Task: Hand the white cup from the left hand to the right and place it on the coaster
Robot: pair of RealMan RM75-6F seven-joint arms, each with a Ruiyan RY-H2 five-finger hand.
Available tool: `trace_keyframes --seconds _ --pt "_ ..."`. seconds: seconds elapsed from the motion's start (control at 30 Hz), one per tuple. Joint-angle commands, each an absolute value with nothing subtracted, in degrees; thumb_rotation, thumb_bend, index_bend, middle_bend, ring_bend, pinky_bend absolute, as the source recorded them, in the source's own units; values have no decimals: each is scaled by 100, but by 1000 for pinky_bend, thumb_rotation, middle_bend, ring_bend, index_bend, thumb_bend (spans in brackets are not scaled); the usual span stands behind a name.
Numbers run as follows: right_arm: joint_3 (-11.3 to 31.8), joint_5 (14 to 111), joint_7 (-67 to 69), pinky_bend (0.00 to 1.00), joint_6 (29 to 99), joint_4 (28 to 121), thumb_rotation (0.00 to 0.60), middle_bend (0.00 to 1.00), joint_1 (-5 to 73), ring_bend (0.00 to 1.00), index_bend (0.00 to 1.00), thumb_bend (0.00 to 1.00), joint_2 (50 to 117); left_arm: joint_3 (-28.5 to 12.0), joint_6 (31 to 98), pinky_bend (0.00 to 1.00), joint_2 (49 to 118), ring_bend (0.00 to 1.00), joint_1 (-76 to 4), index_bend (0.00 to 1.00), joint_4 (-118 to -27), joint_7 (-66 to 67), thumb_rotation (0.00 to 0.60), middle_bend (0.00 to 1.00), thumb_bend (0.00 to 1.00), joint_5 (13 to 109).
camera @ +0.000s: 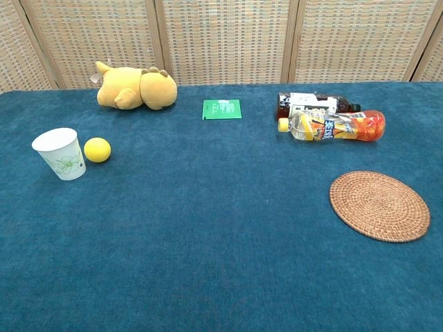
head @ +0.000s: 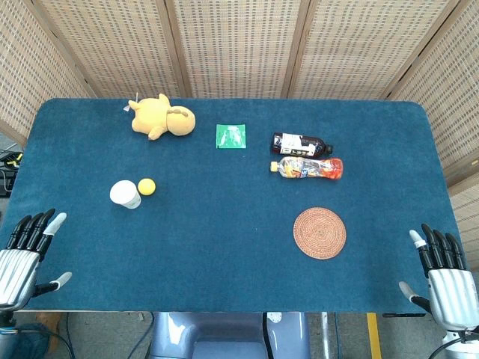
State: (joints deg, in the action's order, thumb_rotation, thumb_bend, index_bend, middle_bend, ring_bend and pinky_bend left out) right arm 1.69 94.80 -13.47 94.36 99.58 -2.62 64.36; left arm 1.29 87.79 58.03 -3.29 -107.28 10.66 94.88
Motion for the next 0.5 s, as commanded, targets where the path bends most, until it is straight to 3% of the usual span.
trace_keyframes --seconds 0.03,0.3,0.5 --pt "169 9480 -1350 0 9433 9955 600 0 -261 0 78 0 6439 131 8765 0 5796 0 -332 0 -10738 1072 600 0 0 9477" --pt "164 9454 -1327 0 9391 9985 600 0 -254 0 79 0 6418 54 8620 0 5870 0 -422 0 -10698 1192 600 0 0 9359" --pt "185 9334 -1338 0 9263 9959 600 0 -210 0 79 0 6442 -472 7613 0 6250 0 -1192 0 -10334 1421 600 0 2 8681"
